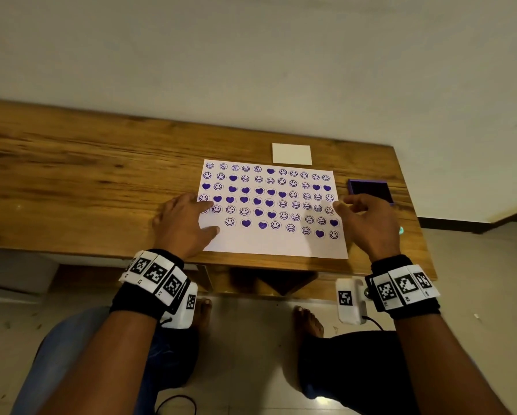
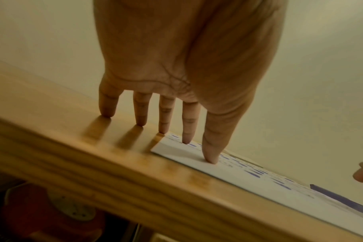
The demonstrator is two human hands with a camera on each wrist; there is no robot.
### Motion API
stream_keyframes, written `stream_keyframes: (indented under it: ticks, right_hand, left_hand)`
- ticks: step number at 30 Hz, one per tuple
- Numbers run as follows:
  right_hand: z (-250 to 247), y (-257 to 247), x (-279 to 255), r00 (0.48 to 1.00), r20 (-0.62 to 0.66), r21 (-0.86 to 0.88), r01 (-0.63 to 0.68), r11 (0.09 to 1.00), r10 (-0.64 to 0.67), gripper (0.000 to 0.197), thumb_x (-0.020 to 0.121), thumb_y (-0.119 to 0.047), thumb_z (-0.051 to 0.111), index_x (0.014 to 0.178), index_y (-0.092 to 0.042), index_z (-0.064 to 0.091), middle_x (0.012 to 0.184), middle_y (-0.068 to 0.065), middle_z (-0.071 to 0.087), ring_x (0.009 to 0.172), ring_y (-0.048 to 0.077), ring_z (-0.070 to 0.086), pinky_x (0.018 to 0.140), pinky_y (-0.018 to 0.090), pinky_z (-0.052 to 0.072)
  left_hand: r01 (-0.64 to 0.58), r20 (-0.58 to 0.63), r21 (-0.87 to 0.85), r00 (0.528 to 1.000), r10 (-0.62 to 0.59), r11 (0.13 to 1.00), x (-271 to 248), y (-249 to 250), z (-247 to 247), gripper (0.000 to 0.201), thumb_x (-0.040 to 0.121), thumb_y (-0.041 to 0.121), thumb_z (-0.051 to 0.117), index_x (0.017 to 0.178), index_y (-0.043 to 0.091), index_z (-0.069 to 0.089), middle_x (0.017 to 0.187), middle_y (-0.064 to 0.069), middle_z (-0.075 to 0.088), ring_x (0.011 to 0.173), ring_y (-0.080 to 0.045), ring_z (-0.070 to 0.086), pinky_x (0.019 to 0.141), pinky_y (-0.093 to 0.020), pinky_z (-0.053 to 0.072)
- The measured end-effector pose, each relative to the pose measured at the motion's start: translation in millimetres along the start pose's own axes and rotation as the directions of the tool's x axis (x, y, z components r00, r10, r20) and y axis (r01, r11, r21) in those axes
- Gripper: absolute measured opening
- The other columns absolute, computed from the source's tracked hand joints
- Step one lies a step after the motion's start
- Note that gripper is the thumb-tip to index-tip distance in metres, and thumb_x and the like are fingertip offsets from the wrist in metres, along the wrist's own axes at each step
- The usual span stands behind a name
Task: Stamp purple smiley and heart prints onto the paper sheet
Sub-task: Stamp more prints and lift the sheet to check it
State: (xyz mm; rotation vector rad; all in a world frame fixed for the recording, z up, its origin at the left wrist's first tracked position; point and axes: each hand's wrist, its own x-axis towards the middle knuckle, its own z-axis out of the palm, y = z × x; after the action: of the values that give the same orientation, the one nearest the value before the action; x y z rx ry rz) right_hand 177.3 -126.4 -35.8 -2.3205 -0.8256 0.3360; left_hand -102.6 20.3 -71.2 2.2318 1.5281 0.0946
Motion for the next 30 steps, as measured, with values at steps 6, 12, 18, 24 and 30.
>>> stream_keyframes:
  ticks: [6, 12, 18, 24, 30]
  right_hand:
    - [-1, 1, -2, 1.0, -0.01, -0.037, 0.025, 0.999, -0.025, 0.032, 0.089, -0.04, 0.068, 0.11, -0.016, 0.072, 0.089, -0.003, 0.069, 0.066, -0.004, 0.052, 0.055, 0.018, 0.035]
    - [-3, -1, -8, 0.999, -0.023, -0.035, 0.047, 0.998, -0.047, 0.026, 0.089, -0.038, 0.069, 0.104, -0.017, 0.073, 0.085, -0.005, 0.068, 0.067, -0.003, 0.053, 0.054, 0.016, 0.034]
    - [-22, -1, -14, 0.995, -0.091, -0.07, 0.03, 0.997, -0.036, 0.023, 0.09, -0.038, 0.067, 0.099, -0.019, 0.075, 0.083, -0.006, 0.066, 0.073, 0.003, 0.056, 0.069, 0.023, 0.04]
    - [-64, 24, -19, 0.98, -0.182, 0.013, -0.079, 0.997, 0.08, 0.022, 0.087, -0.037, 0.07, 0.101, -0.02, 0.077, 0.091, -0.001, 0.073, 0.088, 0.016, 0.066, 0.087, 0.033, 0.052]
    - [-68, 45, -24, 0.981, -0.143, -0.04, -0.135, 0.99, 0.128, 0.022, 0.083, -0.034, 0.075, 0.102, -0.023, 0.076, 0.095, 0.0, 0.074, 0.088, 0.014, 0.065, 0.081, 0.025, 0.043]
  left_hand:
    - [0.003, 0.012, 0.004, 1.0, -0.003, 1.0, 0, 1, -2, 0.06, 0.081, 0.046, 0.069, 0.136, 0.035, 0.048, 0.15, 0.003, 0.034, 0.138, -0.029, 0.027, 0.109, -0.053, 0.025]
    - [-0.001, 0.009, -0.006, 1.0, 0.001, 1.0, -1, 2, -5, 0.059, 0.082, 0.047, 0.068, 0.136, 0.033, 0.049, 0.15, 0.002, 0.035, 0.138, -0.029, 0.027, 0.109, -0.054, 0.024]
    - [-0.024, -0.008, -0.108, 1.0, 0.024, 0.994, 4, -2, -7, 0.056, 0.081, 0.045, 0.07, 0.132, 0.029, 0.055, 0.143, -0.005, 0.045, 0.13, -0.031, 0.041, 0.105, -0.053, 0.035]
    - [-0.254, -0.149, -0.223, 0.963, 0.224, 0.941, -19, 34, 1, 0.041, 0.082, 0.029, 0.073, 0.121, 0.018, 0.065, 0.127, -0.007, 0.059, 0.117, -0.028, 0.053, 0.1, -0.044, 0.043]
    - [-0.458, -0.006, -0.161, 0.886, 0.464, 0.874, -51, 103, 46, 0.037, 0.086, 0.035, 0.064, 0.122, 0.027, 0.063, 0.132, 0.004, 0.056, 0.124, -0.023, 0.045, 0.102, -0.04, 0.039]
